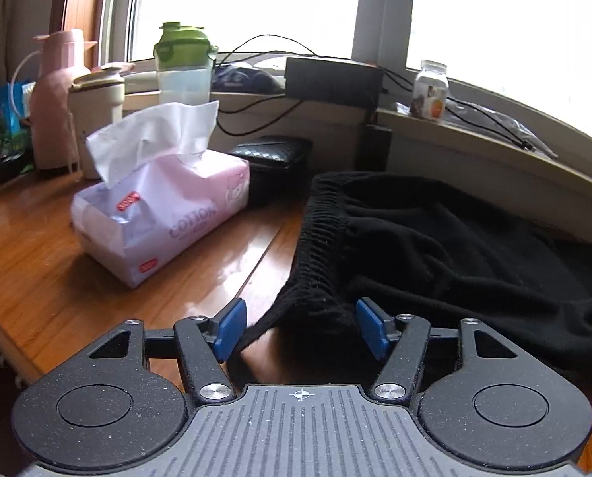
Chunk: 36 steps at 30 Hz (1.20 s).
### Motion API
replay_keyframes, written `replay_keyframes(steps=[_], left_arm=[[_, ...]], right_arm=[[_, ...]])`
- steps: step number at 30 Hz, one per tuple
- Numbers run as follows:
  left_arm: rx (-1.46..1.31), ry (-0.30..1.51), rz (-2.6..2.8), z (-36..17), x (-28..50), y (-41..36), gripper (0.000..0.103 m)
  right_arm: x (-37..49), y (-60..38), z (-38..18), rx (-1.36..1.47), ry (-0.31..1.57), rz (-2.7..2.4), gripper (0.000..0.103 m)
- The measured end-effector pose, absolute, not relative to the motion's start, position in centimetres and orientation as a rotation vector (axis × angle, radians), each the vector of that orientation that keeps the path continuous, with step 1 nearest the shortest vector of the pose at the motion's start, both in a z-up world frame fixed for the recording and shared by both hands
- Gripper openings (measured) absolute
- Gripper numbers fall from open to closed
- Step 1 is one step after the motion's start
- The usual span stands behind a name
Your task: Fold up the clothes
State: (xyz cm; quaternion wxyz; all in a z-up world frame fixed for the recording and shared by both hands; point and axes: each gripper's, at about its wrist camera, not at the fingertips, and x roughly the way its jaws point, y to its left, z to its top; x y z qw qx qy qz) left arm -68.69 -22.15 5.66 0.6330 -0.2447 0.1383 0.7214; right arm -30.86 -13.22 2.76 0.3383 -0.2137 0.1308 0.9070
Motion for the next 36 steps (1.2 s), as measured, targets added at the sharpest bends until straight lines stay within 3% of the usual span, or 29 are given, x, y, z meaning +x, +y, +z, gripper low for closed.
replay_keyframes(steps=[1, 3, 10, 12, 13, 15, 17, 21, 23, 30, 31, 32, 36], left_arm=[[-0.565, 0.303, 1.642, 5.7, -68.9, -21.8, 0.045], [-0.549, 0.314, 1.646, 5.8, -68.8, -21.3, 0.021], [-0.468, 0.343, 1.687, 9.5, -69.7, -21.7, 0.022], [-0.48, 0.428, 1.673, 9.8, -69.7, -21.9, 0.027], [-0.484, 0.475, 1.677, 9.6, -69.7, -22.2, 0.034], [-0.481, 0.537, 1.705, 9.3, -69.8, -23.1, 0.039], [-0.474, 0.531, 1.745, 9.5, -70.2, -24.3, 0.047], [-0.474, 0.473, 1.754, 10.8, -70.6, -25.5, 0.052], [-0.46, 0.462, 1.736, 11.3, -70.0, -25.0, 0.065], [-0.407, 0.509, 1.654, 10.6, -66.1, -19.9, 0.065], [-0.409, 0.514, 1.649, 10.4, -65.4, -19.2, 0.056], [-0.41, 0.51, 1.638, 10.4, -64.6, -18.6, 0.047], [-0.377, 0.489, 1.539, 11.1, -60.9, -17.4, 0.044]], right_arm=[[-30.2, -13.3, 3.4, -0.515, 0.373, 2.362, 0.007], [-29.1, -13.5, 4.7, -0.448, 0.423, 2.363, 0.005], [-27.1, -15.9, 7.1, -0.339, 0.597, 2.429, 0.004], [-28.1, -16.9, 5.8, -0.427, 0.665, 2.465, 0.005], [-28.8, -17.6, 4.9, -0.496, 0.664, 2.462, 0.006], [-29.9, -18.8, 3.3, -0.6, 0.594, 2.42, 0.015], [-29.9, -19.2, 2.7, -0.618, 0.585, 2.411, 0.02], [-29.9, -19.3, 3.2, -0.615, 0.539, 2.402, 0.023], [-30.0, -19.3, 3.5, -0.606, 0.526, 2.403, 0.025], [-30.3, -18.7, 2.8, -0.594, 0.528, 2.374, 0.023], [-30.3, -18.6, 2.8, -0.594, 0.533, 2.377, 0.02], [-30.3, -18.6, 2.9, -0.59, 0.541, 2.38, 0.006], [-30.1, -20.1, 4.0, -0.563, 0.564, 2.433, 0.006]])
